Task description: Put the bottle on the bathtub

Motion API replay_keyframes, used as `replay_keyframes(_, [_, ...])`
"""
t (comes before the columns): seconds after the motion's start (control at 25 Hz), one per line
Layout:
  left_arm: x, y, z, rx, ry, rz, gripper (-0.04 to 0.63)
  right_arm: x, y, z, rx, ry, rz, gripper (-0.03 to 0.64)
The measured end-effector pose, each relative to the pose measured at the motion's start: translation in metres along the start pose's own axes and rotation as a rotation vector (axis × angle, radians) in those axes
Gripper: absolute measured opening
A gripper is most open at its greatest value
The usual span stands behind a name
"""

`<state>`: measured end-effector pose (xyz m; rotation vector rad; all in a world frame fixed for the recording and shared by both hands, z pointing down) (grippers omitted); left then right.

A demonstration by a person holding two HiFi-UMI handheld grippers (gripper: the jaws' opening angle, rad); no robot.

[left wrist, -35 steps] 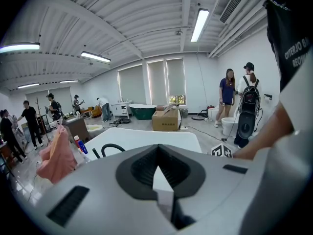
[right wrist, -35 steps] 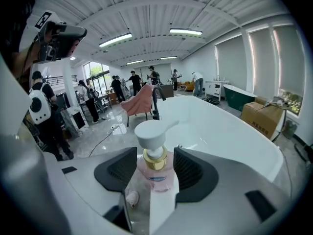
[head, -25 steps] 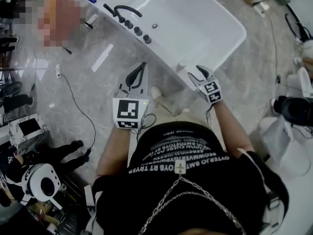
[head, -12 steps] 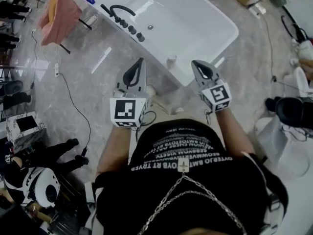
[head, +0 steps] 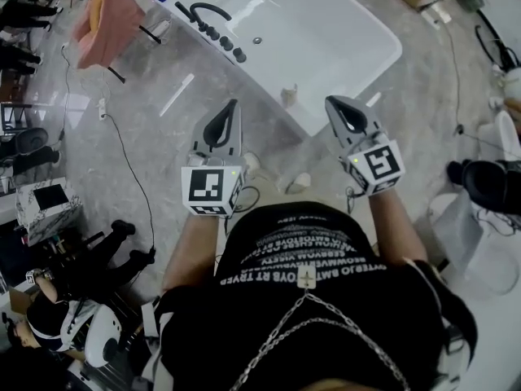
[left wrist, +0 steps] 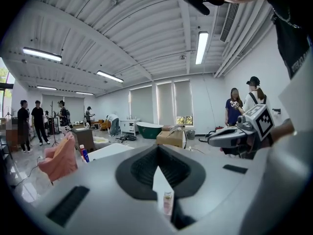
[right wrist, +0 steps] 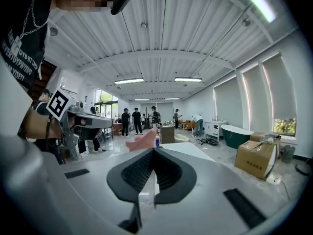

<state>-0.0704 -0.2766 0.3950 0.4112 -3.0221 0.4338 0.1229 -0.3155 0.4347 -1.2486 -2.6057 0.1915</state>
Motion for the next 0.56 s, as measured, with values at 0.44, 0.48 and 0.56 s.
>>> replay_keyframes(0.44, [0.019, 0.004, -0.005, 0.013, 0.005, -0.091, -0.003, 0.019, -0.019, 0.008, -0.005, -0.058, -0.042, 0.002])
replay_keyframes(0.48, [0.025, 0.005, -0.010, 0.022, -0.006, -0.096, -0.003, 0.024, -0.024, 0.009, -0.003, -0.060, -0.046, 0.002])
replay_keyframes(0.56, [0.039, 0.007, -0.020, 0.043, -0.018, -0.107, -0.003, 0.032, -0.036, 0.009, 0.002, -0.066, -0.055, 0.002])
Point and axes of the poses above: the fingertips, and each gripper's own axes: y backward along the fingers, x to its left, z out of its top, the point moved 2 cm from there along y, backward along the fingers, and after that the axes turned 10 degrees about y, right-handed, at the moved point
